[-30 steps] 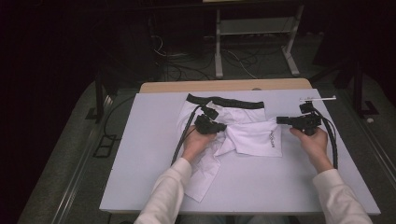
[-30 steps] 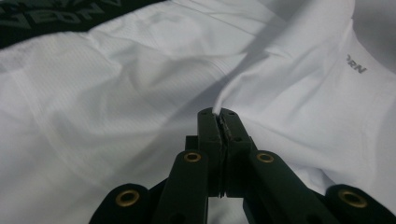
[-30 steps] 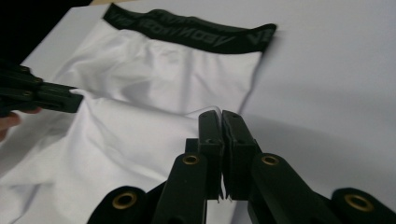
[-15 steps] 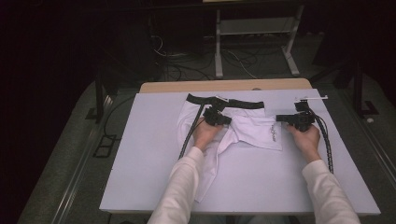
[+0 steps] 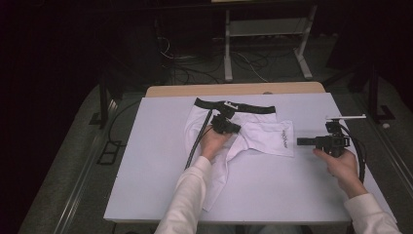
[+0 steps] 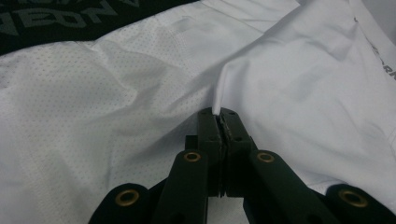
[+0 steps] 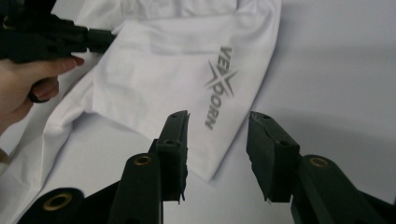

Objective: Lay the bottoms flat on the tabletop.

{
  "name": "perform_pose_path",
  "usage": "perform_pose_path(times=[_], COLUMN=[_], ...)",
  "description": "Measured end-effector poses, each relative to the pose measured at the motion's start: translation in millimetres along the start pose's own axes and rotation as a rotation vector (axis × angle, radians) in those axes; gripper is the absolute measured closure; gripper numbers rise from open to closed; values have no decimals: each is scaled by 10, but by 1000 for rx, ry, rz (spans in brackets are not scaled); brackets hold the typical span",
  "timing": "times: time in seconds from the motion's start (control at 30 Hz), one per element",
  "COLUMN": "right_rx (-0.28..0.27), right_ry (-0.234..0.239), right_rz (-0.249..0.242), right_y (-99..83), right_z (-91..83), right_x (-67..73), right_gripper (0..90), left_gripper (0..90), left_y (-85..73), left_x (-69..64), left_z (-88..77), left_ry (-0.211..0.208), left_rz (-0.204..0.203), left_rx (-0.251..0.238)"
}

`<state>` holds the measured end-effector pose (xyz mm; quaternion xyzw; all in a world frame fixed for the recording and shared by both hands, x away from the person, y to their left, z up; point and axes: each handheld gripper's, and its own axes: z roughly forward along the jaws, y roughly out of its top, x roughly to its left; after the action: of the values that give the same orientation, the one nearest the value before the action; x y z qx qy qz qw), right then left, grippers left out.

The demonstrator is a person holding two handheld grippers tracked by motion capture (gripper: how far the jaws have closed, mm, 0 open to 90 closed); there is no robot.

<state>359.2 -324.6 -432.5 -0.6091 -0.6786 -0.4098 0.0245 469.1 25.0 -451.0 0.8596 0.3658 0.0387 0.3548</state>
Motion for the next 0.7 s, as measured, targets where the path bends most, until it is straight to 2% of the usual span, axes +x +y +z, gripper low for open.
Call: perform_pose_path(times=[0.3,0.43,0.47,0.53,0.6,0.7], right_rx=[69,97,112,129,121,101], right_ry=[-34,-43,-59,-89,-113,-136], right_rz=[71,87,92,88,75,65], right_y=[-128,-136,-138,-146,-152,-165], right_z=[99,192,227,281,305,341], right_x=[50,128,155,186,238,282], right_gripper=[479,472,468,460,460,518], left_gripper=[877,877,877,877,877,877], left_y=[-41,-66,-70,-88,-102,-119], left_x=[13,19,18,14,9,5], left_z=[-43,-48,-49,-50,-47,-49], left_ry=[-4,-9,-9,-13,-16,-20], left_rz=[1,0,2,5,7,0], left_rx=[-7,-8,-7,-12,-12,-21])
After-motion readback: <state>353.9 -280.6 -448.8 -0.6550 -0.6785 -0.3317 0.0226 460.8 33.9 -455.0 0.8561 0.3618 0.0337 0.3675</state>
